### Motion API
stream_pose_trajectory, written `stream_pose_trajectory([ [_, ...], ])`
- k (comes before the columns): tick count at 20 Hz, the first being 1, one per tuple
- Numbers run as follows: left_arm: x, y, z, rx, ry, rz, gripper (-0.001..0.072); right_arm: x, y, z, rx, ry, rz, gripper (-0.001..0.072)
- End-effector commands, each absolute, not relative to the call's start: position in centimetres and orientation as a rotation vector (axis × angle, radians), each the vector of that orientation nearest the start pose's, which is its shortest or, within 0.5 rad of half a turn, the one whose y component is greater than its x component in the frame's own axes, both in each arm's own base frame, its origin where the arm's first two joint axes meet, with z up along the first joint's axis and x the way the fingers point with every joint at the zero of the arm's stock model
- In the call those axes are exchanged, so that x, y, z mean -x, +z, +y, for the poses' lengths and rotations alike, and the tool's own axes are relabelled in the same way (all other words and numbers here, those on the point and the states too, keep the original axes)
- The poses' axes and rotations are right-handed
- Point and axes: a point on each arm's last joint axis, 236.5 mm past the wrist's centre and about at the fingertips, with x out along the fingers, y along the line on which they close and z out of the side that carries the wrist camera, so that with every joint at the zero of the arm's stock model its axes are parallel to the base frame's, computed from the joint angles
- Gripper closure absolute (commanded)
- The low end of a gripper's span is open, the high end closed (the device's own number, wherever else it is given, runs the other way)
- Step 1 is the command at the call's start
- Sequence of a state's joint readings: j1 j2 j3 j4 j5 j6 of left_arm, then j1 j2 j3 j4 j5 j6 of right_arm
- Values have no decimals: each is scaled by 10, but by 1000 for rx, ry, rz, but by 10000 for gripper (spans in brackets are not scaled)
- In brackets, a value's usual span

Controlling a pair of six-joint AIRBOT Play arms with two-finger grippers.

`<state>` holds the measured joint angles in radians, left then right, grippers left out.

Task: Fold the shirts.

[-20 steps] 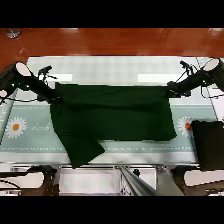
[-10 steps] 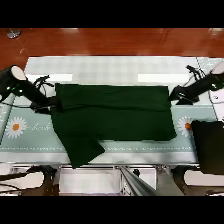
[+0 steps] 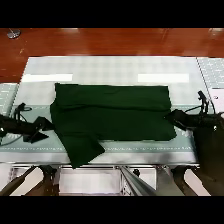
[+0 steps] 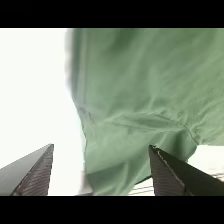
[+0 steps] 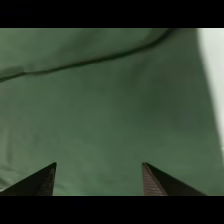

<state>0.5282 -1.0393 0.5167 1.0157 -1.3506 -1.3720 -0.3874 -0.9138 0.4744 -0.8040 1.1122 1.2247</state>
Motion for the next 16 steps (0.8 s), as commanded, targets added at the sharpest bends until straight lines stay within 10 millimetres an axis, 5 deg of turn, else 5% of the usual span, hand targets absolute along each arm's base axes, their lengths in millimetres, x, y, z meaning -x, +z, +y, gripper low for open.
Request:
stream_pose_trajectory([
  [1,-175,-90,-55,977,-126,1556,12,-251,-45,74,-870,237,1166,91],
  [8,-171,-111,-88,862,-178,1572,11,-263,-32,79,-939,257,1105,91],
  [10,-167,-120,-97,804,-191,1576,11,-271,-27,58,-917,209,1073,91],
  [12,-162,-123,-108,761,-249,1578,14,-275,-19,14,-872,101,1057,91],
  [13,-162,-124,-110,738,-257,1574,170,-265,-21,-10,-840,27,1089,91],
  [14,-165,-124,-110,731,-264,1565,613,-250,-28,-27,-814,-37,1144,91],
  [16,-174,-118,-108,720,-277,1542,682,-211,-51,-41,-797,-156,1302,91],
])
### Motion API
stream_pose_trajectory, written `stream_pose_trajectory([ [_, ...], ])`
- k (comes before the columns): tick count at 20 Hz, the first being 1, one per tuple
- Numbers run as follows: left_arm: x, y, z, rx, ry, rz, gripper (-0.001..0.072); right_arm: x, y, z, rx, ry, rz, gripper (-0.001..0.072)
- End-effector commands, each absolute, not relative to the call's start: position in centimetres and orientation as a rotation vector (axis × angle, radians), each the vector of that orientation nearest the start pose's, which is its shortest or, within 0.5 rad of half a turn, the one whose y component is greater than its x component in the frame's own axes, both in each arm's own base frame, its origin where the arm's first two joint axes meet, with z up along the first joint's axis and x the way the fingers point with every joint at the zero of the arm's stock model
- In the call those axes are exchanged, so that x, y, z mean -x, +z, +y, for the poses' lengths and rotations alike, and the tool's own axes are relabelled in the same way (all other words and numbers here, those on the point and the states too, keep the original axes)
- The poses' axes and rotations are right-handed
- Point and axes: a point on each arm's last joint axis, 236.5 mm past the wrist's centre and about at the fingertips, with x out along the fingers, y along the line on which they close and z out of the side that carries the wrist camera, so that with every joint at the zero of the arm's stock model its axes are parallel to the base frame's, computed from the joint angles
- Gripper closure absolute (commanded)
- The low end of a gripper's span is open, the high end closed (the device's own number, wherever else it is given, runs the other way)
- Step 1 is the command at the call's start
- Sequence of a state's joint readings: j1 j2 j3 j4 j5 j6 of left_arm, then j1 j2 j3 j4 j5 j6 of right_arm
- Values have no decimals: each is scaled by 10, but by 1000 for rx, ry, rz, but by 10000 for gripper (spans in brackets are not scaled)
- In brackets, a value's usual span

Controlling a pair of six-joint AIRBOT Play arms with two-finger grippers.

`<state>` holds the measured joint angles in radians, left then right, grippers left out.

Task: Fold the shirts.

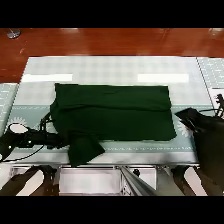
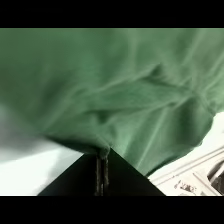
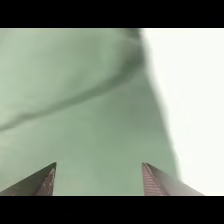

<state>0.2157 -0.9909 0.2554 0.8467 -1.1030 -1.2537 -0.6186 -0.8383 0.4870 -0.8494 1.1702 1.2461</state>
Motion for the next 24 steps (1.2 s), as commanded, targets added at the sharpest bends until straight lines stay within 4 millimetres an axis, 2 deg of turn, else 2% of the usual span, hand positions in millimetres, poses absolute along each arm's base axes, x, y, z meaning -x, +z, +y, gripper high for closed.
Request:
stream_pose_trajectory([
  [1,-180,-113,-108,714,-284,1529,682,-201,-57,-32,-822,-165,1352,91],
  [3,-191,-104,-107,706,-299,1506,682,-179,-68,-5,-827,-94,1466,91],
  [5,-195,-100,-108,708,-307,1496,682,-164,-79,19,-813,-36,1540,91],
  [7,-195,-100,-108,708,-308,1498,682,-160,-85,29,-783,-9,1577,91],
  [9,-192,-99,-109,711,-315,1508,682,-169,-91,26,-773,-16,1580,91],
  [13,-191,-98,-110,713,-319,1513,682,-204,-99,14,-833,-46,1540,91],
  [15,-192,-98,-110,713,-318,1511,682,-222,-102,21,-882,-23,1511,91],
  [17,-193,-99,-109,712,-316,1507,682,-226,-106,34,-882,30,1535,91],
  [18,-195,-97,-107,703,-315,1501,682,-230,-104,43,-854,94,1537,119],
  [19,-202,-93,-103,697,-314,1481,682,-234,-102,46,-810,132,1539,372],
  [20,-211,-87,-99,705,-309,1458,682,-238,-98,44,-765,157,1532,684],
  [24,-252,-50,-82,699,-312,1343,682,-275,-62,27,-690,181,1453,688],
])
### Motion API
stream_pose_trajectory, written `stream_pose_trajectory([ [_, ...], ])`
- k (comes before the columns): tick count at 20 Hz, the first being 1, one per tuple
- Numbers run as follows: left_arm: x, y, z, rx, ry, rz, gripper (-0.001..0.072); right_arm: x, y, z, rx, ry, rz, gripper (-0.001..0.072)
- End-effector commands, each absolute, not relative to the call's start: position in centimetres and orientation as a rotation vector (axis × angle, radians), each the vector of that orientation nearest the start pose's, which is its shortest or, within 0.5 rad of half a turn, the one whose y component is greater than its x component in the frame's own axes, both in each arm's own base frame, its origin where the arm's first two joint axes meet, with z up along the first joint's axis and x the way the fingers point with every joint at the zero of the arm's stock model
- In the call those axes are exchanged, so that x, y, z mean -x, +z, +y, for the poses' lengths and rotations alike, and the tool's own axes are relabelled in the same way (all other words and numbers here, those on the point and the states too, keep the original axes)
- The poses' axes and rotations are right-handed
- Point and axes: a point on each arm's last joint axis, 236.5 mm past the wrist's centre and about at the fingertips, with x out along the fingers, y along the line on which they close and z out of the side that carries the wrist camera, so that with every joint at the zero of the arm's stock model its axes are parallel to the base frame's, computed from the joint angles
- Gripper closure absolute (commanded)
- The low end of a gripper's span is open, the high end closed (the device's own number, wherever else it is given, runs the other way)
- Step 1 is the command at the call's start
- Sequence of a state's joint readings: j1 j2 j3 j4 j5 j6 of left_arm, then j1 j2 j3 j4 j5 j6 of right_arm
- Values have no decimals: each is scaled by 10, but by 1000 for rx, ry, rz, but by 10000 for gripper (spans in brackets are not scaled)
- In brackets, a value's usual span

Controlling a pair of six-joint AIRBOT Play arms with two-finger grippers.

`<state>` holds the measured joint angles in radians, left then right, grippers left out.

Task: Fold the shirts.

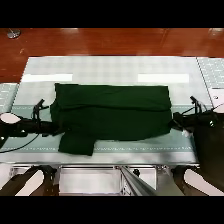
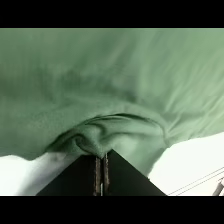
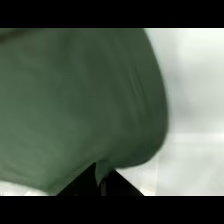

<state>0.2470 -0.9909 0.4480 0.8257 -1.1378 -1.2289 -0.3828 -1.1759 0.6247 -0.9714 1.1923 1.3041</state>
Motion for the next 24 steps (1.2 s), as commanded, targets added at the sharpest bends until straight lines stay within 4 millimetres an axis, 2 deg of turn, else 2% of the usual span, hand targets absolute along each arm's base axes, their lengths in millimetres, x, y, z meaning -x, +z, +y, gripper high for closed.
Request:
stream_pose_trajectory([
  [1,-267,-43,-77,682,-303,1302,682,-289,-52,22,-683,174,1417,688],
  [3,-297,-34,-65,668,-268,1229,682,-312,-37,16,-687,169,1371,688],
  [6,-338,-29,-63,740,-265,1205,682,-354,-16,27,-780,245,1279,688],
  [8,-376,-19,-71,814,-301,1173,682,-371,-18,35,-775,279,1288,688],
  [10,-412,-15,-72,817,-323,1165,682,-390,-24,42,-756,286,1288,688],
  [13,-451,-13,-69,858,-332,1184,682,-416,-29,37,-800,227,1267,688],
  [17,-473,-27,-63,861,-324,1186,682,-435,-35,32,-851,192,1270,688],
  [20,-475,-43,-64,873,-313,1210,682,-443,-44,31,-877,181,1267,688],
  [24,-471,-53,-81,861,-336,1246,682,-452,-53,40,-974,191,1260,685],
])
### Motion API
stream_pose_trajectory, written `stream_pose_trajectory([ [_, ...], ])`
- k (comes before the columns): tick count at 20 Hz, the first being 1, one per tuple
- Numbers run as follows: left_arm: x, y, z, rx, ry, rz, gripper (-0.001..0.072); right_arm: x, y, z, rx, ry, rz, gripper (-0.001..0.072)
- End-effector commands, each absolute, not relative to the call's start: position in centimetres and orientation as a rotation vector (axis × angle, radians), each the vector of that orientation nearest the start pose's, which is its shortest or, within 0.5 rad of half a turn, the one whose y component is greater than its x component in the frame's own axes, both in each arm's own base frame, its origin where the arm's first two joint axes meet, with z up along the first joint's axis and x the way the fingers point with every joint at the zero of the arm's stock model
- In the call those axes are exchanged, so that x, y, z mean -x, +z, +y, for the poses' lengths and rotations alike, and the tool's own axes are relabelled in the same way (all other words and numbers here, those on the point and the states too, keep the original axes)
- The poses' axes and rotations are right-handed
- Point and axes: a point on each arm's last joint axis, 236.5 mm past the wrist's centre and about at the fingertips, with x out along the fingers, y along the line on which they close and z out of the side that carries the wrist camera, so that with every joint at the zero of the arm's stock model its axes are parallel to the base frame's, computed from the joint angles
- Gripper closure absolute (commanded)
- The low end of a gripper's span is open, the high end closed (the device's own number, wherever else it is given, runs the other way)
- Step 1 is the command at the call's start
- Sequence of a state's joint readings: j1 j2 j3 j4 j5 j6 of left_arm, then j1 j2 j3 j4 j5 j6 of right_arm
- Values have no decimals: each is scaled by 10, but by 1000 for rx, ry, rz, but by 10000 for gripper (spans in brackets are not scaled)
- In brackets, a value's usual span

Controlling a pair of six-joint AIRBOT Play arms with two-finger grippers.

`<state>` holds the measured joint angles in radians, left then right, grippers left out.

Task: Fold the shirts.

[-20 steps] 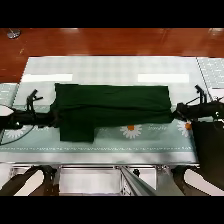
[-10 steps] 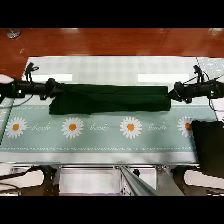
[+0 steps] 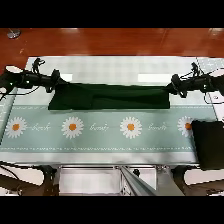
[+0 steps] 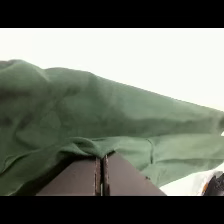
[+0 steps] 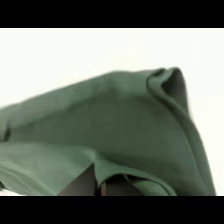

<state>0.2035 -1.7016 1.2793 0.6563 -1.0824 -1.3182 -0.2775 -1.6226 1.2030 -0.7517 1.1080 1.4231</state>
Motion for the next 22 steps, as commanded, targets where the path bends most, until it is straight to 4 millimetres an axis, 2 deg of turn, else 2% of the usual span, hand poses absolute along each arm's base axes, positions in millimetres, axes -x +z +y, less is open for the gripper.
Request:
stream_pose_trajectory([
  [1,-471,-53,-83,859,-340,1248,664,-453,-54,41,-966,206,1257,516],
  [2,-466,-49,-86,857,-367,1269,410,-450,-53,42,-960,218,1265,180],
  [3,-459,-43,-86,847,-395,1303,10,-446,-50,41,-952,241,1280,86],
  [4,-448,-37,-78,825,-409,1357,10,-442,-43,35,-942,264,1297,89],
  [5,-438,-36,-59,800,-356,1422,11,-435,-37,25,-926,276,1320,89],
  [7,-409,-34,-3,696,-195,1521,12,-417,-26,-8,-894,265,1367,90],
  [8,-398,-29,28,643,-101,1519,12,-408,-23,-29,-872,231,1364,90],
  [10,-379,-16,72,516,-16,1483,12,-397,-19,-67,-800,129,1336,90],
  [12,-361,-7,88,492,4,1466,12,-393,-22,-87,-780,55,1296,91],
  [14,-353,-4,76,518,-32,1414,12,-388,-43,-83,-809,33,1311,90],
  [17,-361,5,24,590,-136,1218,12,-383,-78,-49,-859,49,1372,91],
  [19,-363,19,-28,684,-265,1101,12,-388,-90,-19,-870,107,1415,90],
  [20,-358,30,-59,713,-373,1070,12,-391,-95,-6,-860,130,1426,91],
  [22,-346,41,-109,700,-543,1067,12,-395,-103,22,-809,182,1470,90],
])
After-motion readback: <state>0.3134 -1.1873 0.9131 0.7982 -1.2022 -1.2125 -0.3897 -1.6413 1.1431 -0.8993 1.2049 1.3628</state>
